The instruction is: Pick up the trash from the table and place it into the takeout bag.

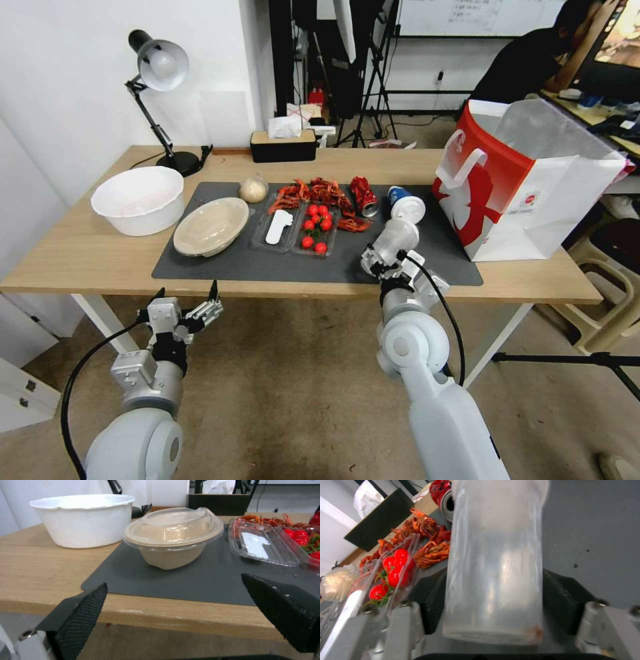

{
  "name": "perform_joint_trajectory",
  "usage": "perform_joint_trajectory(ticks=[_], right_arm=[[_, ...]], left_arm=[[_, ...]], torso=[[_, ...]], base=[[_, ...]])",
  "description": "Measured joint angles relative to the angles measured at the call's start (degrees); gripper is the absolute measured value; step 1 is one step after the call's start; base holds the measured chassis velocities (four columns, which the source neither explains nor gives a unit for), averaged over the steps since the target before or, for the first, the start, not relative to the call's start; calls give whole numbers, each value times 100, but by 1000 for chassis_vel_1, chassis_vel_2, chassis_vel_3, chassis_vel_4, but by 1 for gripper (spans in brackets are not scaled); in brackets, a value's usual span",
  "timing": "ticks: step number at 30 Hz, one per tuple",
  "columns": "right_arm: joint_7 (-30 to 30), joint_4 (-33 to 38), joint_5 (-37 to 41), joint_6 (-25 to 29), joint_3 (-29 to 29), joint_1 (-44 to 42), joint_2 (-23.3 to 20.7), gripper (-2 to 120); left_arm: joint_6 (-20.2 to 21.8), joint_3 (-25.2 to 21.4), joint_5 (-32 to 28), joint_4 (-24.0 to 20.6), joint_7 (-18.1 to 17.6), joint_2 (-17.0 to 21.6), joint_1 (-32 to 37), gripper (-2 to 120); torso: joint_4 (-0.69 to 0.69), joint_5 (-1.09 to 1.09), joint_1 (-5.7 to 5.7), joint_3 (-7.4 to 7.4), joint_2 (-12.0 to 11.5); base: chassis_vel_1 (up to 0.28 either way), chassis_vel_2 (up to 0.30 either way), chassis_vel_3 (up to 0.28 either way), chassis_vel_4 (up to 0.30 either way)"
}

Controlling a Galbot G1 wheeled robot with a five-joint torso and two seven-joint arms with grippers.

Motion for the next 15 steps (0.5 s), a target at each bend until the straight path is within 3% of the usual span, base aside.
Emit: perform_joint_trajectory(ticks=[7,15], right_arm=[[-4,65,-9,0,62,-66,-19,45],[-328,351,-21,145,166,-212,-91,43]], left_arm=[[-40,28,13,26,0,2,1,100],[-43,42,18,23,0,4,13,100]], torso=[[1,0,0,0,0],[0,1,0,1,0]], base=[[0,0,0,0],[0,0,0,0]])
